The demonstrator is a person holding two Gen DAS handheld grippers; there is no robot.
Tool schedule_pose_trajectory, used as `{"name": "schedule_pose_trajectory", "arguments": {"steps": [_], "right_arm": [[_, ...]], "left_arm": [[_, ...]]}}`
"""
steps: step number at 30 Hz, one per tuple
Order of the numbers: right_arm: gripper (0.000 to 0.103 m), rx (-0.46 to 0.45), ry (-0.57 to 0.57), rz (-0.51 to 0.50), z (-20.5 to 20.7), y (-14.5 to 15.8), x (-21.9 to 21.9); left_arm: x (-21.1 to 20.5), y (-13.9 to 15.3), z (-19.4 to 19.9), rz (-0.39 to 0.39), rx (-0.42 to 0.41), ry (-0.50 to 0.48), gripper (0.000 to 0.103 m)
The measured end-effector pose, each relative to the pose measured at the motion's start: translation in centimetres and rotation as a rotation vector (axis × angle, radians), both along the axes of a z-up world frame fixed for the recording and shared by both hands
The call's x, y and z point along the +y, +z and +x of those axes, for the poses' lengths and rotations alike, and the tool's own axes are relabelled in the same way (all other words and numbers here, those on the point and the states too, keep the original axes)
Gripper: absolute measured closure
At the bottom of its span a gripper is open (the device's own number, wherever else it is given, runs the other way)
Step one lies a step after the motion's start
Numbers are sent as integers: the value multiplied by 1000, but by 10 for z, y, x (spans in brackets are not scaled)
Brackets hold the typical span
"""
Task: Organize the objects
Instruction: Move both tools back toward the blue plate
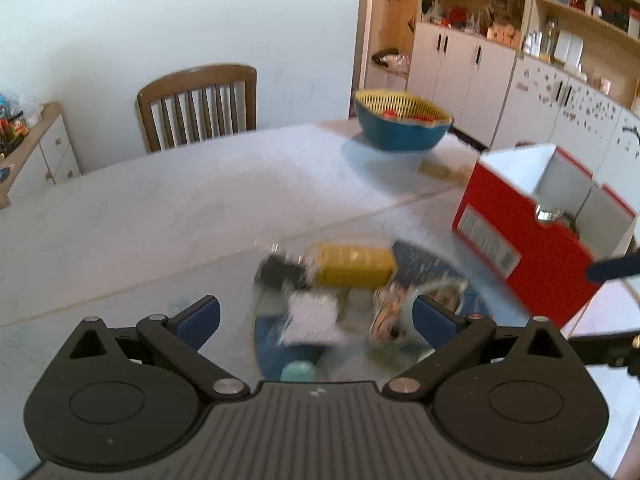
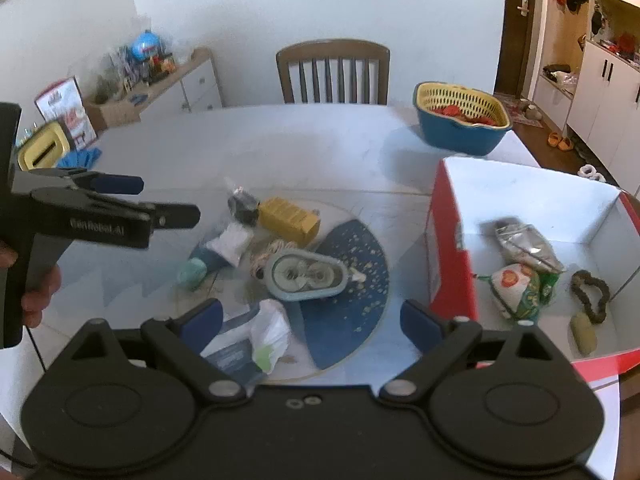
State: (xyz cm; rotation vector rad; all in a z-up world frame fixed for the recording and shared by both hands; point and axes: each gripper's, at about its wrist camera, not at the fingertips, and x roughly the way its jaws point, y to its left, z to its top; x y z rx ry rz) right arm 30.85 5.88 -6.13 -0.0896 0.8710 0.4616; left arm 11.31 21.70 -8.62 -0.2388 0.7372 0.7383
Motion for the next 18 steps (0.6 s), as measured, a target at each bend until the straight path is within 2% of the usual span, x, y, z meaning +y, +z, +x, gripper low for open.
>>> {"name": "schedule_pose_trajectory", "arguments": {"steps": [7, 11, 18], "right_arm": [[9, 43, 0, -47, 2, -16, 37], [10, 64, 14, -84, 6, -28, 58], [11, 144, -58, -78, 16, -45, 73]], "left_arm": [[15, -36, -7, -60, 61, 31, 0], [21, -50, -9, -65, 66, 45, 0], [29, -63, -14, -88, 44, 44, 0]]}}
